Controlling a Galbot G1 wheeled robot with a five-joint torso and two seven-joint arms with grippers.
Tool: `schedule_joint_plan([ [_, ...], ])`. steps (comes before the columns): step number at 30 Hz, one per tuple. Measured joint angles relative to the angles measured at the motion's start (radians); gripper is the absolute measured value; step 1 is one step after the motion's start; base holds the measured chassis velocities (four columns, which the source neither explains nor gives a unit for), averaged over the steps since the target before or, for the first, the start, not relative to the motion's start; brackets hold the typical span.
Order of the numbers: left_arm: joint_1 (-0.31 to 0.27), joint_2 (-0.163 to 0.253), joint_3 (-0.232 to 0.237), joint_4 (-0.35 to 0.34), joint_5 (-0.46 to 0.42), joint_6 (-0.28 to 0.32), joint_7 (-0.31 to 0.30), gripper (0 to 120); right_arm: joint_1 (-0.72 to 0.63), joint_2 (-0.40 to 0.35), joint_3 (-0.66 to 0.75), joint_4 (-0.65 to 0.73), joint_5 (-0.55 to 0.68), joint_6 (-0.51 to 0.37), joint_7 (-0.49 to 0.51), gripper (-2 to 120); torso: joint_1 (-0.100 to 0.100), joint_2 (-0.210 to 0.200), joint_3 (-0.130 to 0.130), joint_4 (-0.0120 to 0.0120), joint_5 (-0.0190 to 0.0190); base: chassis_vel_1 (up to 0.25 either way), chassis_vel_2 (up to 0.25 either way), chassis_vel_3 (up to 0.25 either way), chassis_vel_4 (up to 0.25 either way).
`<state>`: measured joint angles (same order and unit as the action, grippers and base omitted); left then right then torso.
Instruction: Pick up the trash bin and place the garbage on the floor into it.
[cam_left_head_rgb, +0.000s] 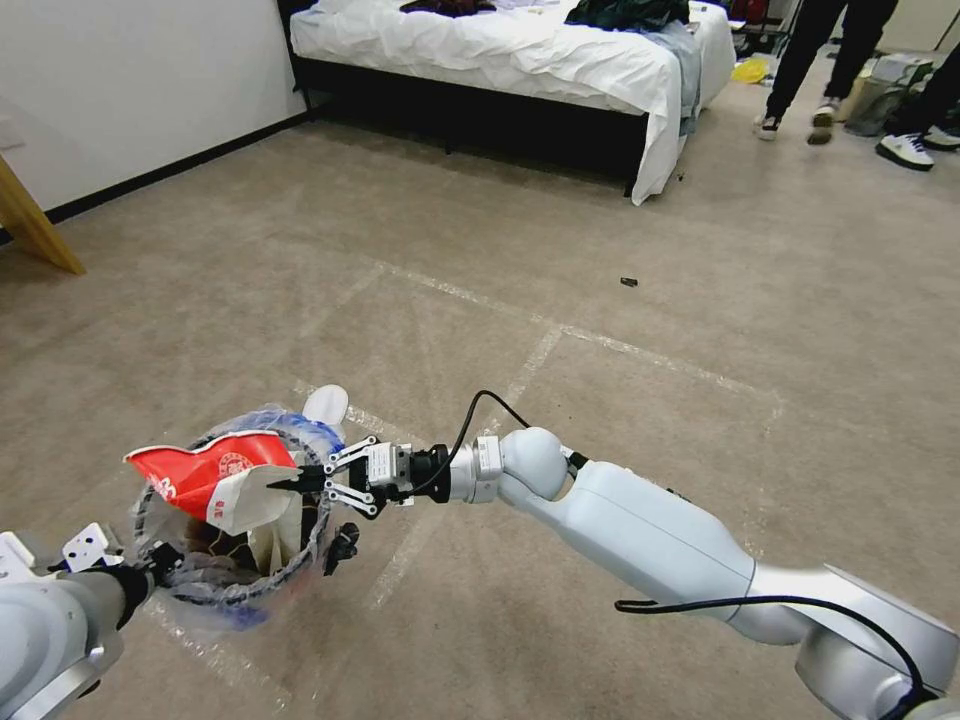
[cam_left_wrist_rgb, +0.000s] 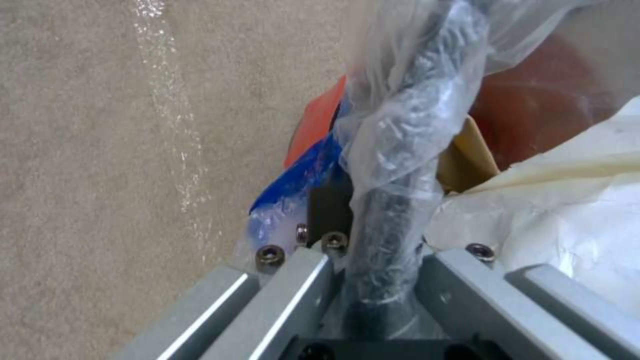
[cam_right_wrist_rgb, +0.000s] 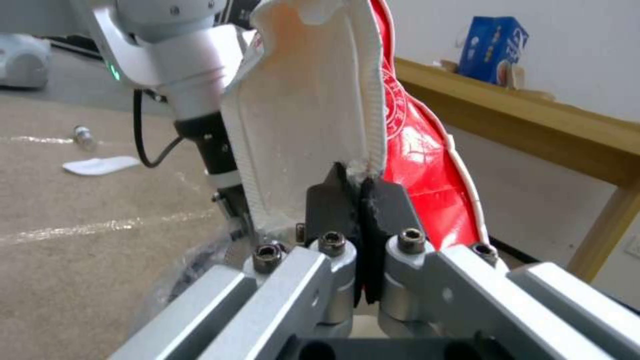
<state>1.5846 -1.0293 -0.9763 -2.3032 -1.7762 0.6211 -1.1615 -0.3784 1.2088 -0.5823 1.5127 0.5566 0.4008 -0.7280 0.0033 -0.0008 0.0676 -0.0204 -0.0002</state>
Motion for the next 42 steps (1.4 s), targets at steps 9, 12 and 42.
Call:
schedule_joint_plan([
  [9,0.009,-0.013,-0.003,-0.014,0.004,0.001,0.0,0,0.022,0.019,-0.01,-0.031,-0.002,0.004,0.001,0,0.0,0.0,0.0,0.0001,0.0,0.0,0.0,0.0,0.0],
  [12,0.012,-0.015,-0.003,-0.02,0.004,0.001,0.001,0,0.024,0.027,-0.011,-0.046,-0.003,0.008,0.001,0,0.0,0.0,0.0,0.0,0.0,0.0,0.0,0.0,0.0],
  [42,0.043,-0.018,-0.027,-0.05,-0.007,0.012,-0.01,0,0.035,0.056,-0.03,-0.131,-0.066,0.064,0.014,10,0.0,0.0,0.0,0.0,0.0,0.0,0.0,0.0,0.0],
])
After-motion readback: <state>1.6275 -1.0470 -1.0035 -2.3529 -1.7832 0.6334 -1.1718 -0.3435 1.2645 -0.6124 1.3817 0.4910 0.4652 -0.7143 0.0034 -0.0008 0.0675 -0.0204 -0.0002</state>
